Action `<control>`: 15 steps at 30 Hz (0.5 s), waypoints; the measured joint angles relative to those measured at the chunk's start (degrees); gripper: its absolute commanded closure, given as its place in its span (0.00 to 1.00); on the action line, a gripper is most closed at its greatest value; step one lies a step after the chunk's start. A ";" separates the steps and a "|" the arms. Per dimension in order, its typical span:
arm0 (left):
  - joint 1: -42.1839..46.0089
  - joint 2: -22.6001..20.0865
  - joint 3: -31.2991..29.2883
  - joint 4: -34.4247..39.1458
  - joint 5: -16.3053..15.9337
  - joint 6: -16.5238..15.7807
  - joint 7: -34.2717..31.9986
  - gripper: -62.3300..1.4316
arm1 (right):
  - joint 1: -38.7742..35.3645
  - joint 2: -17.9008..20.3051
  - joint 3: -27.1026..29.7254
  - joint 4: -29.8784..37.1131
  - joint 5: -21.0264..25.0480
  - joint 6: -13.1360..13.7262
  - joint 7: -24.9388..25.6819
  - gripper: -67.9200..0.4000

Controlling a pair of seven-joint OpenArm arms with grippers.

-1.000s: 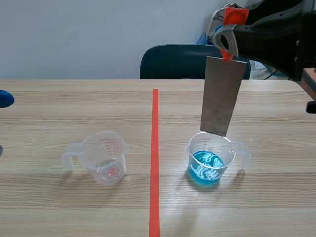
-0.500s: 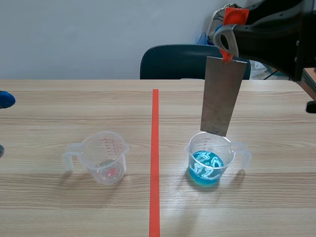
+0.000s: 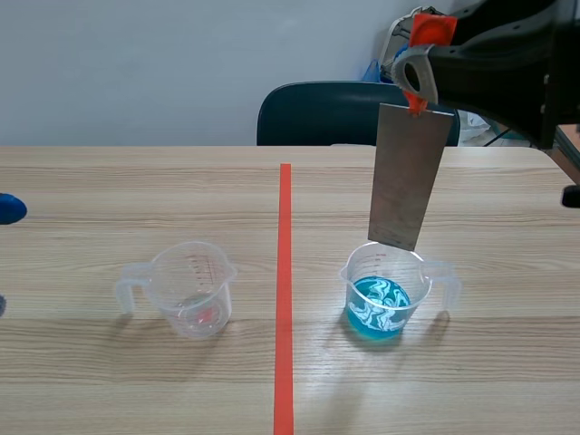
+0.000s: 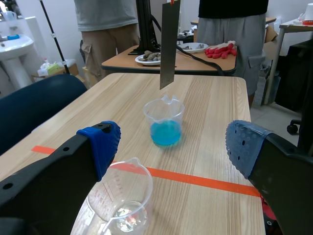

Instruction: Do the redox reaction experiment

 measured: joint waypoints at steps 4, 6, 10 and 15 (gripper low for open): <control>1.42 -1.68 0.00 0.00 -0.33 1.27 -1.27 0.24 | 0.00 0.00 0.00 0.00 0.15 0.00 0.00 0.98; 1.57 -2.62 -0.02 0.00 -0.42 1.25 -1.29 0.24 | 0.00 0.00 0.00 0.00 0.15 0.00 0.00 0.98; 1.55 -4.15 -0.07 0.00 -0.66 1.22 -1.29 0.24 | 0.00 0.00 0.00 0.00 0.15 0.00 0.00 0.98; 1.55 -4.28 -0.07 -0.02 -0.90 1.22 -1.29 0.24 | 0.00 0.00 0.00 0.00 0.15 -0.02 0.00 0.98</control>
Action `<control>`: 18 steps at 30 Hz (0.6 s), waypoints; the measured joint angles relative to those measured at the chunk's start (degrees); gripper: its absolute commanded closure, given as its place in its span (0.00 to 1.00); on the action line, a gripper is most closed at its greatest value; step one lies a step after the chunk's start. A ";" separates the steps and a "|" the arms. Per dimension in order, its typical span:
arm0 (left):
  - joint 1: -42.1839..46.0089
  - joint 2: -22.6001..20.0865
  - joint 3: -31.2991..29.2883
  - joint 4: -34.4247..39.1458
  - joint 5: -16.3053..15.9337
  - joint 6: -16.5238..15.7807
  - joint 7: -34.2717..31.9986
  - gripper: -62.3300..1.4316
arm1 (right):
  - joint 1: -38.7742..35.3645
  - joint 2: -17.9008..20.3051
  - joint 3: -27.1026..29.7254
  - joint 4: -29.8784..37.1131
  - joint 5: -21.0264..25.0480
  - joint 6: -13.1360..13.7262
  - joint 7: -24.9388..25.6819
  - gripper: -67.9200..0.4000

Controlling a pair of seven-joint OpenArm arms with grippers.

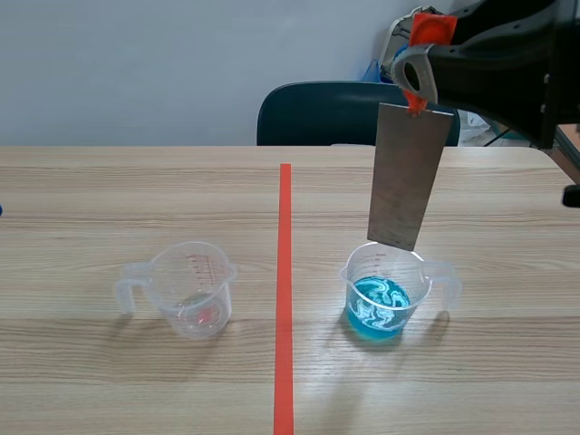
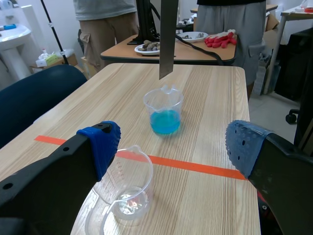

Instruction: Do the redox reaction experiment

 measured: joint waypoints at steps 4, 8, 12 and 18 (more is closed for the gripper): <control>0.00 0.00 0.00 0.00 -0.46 0.00 0.00 0.24 | 0.00 0.00 0.00 0.00 0.00 0.00 0.00 0.98; 0.00 0.00 0.00 0.00 -0.44 0.00 0.00 0.24 | 0.00 0.00 0.00 0.00 0.00 0.00 0.00 0.98; 0.00 0.00 0.00 0.00 -0.44 0.00 0.00 0.24 | 0.00 0.00 0.00 0.00 0.00 0.00 0.00 0.98; 0.00 0.00 0.00 0.00 -0.44 0.00 0.00 0.24 | 0.00 0.00 0.00 0.00 0.00 0.00 0.00 0.98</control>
